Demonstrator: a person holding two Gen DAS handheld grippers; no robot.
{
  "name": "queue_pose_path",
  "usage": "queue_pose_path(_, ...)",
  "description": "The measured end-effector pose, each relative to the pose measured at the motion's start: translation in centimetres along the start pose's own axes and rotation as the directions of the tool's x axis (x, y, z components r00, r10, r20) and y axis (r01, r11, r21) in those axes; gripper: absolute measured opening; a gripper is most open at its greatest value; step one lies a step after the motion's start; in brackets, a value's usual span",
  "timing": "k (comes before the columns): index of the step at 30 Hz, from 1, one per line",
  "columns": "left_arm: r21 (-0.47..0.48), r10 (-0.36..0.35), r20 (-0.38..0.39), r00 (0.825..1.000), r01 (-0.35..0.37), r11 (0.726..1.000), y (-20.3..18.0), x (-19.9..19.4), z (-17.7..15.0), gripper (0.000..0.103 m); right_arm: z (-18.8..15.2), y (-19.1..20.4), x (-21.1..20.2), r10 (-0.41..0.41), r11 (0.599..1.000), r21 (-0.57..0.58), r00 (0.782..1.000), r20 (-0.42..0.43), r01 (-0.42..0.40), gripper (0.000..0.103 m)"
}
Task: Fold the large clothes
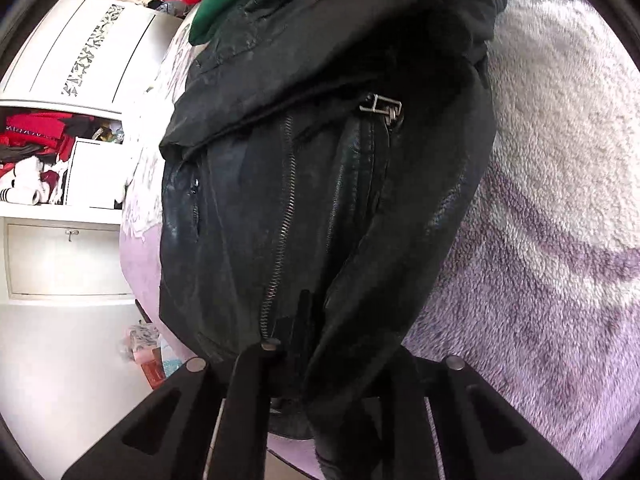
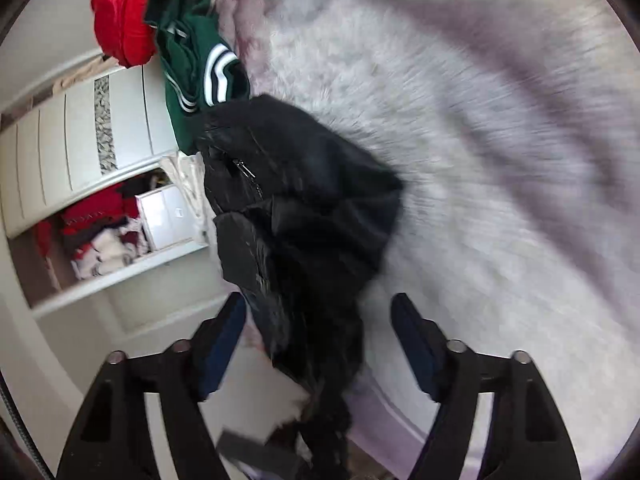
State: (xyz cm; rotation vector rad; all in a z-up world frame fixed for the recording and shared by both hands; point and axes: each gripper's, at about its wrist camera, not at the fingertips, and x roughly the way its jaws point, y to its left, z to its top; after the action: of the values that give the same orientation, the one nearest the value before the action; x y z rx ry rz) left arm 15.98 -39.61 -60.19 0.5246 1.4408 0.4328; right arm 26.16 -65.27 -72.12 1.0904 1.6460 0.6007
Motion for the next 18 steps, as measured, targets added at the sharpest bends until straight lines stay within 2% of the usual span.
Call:
queue_pose_path(3,0.015,-0.014,0.014,1.0,0.014,1.0,0.7,-0.6,-0.1,0.008,1.1,-0.4,3.8,0.025,0.999,0.036,0.999,-0.038,-0.024,0.082)
queue_pose_path(6,0.031,-0.028,0.043,0.999,0.027,0.999,1.7,-1.2,-0.2,0.008,1.3,0.2,4.8,0.045,0.997,0.065,0.999,0.019,-0.046,0.081)
queue_pose_path(8,0.031,-0.045,0.062,0.997,0.043,0.999,2.7,-1.8,-0.2,0.008,0.8,1.4,5.0,0.018,0.998,0.058,0.999,0.05,-0.021,0.063)
queue_pose_path(9,0.032,-0.052,0.071,0.996,0.05,0.998,3.3,-2.0,-0.2,0.008,0.5,2.2,5.1,-0.004,0.998,0.056,0.998,0.061,0.0,0.058)
queue_pose_path(10,0.031,-0.068,0.077,0.995,0.065,0.997,4.0,-2.0,-0.1,0.008,0.4,2.8,5.0,-0.019,0.998,0.055,0.997,0.068,0.015,0.047)
queue_pose_path(11,0.027,-0.087,0.083,0.993,0.085,0.996,4.8,-2.1,-0.1,0.008,0.1,4.0,5.0,-0.049,0.997,0.059,0.996,0.075,0.045,0.041)
queue_pose_path(13,0.029,-0.116,0.097,0.989,0.114,0.993,6.0,-2.4,0.0,0.008,-0.3,6.7,5.0,-0.097,0.995,0.048,0.991,0.09,0.093,0.037)
queue_pose_path(18,-0.006,-0.233,0.137,0.963,0.236,0.972,11.7,-3.0,0.0,0.008,-1.7,17.6,6.4,-0.185,0.978,-0.077,0.974,0.128,0.196,0.031)
